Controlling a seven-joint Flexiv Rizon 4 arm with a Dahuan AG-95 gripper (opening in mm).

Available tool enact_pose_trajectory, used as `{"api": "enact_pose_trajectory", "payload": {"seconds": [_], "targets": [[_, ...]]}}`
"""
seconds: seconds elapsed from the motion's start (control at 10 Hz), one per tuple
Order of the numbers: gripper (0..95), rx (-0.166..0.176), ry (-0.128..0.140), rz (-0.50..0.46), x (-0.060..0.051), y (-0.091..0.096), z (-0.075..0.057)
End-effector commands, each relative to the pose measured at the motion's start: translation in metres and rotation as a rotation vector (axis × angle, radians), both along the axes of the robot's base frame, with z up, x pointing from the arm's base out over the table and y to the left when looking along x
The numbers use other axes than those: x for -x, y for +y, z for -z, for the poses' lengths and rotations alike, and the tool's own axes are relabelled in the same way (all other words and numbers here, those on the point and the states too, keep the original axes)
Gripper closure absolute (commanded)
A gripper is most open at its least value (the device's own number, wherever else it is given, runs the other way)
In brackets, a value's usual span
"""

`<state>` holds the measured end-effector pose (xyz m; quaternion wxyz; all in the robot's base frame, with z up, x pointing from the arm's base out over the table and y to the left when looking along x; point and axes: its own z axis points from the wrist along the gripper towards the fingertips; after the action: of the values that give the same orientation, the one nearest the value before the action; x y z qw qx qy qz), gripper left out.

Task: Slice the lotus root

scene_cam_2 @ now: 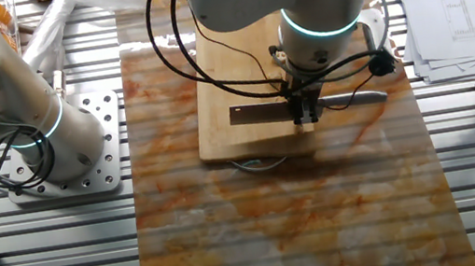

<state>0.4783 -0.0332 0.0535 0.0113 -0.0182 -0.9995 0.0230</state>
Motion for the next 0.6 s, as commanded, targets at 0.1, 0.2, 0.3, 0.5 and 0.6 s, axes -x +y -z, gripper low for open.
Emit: {"api": "enact_pose_trajectory", "payload": {"seconds": [0.1,0.2,0.3,0.5,0.6], "targets": [[95.0,-0.004,-0.003,0.004,0.000,-0.002,0.003],[95.0,-0.004,-0.003,0.011,0.000,-0.002,0.005],[95.0,-0.005,-0.012,0.013,-0.002,-0.004,0.011],[95.0,-0.011,-0.041,0.029,-0.006,-0.007,0.029],[95.0,-0.012,-0.072,0.027,-0.004,-0.010,0.042]]}}
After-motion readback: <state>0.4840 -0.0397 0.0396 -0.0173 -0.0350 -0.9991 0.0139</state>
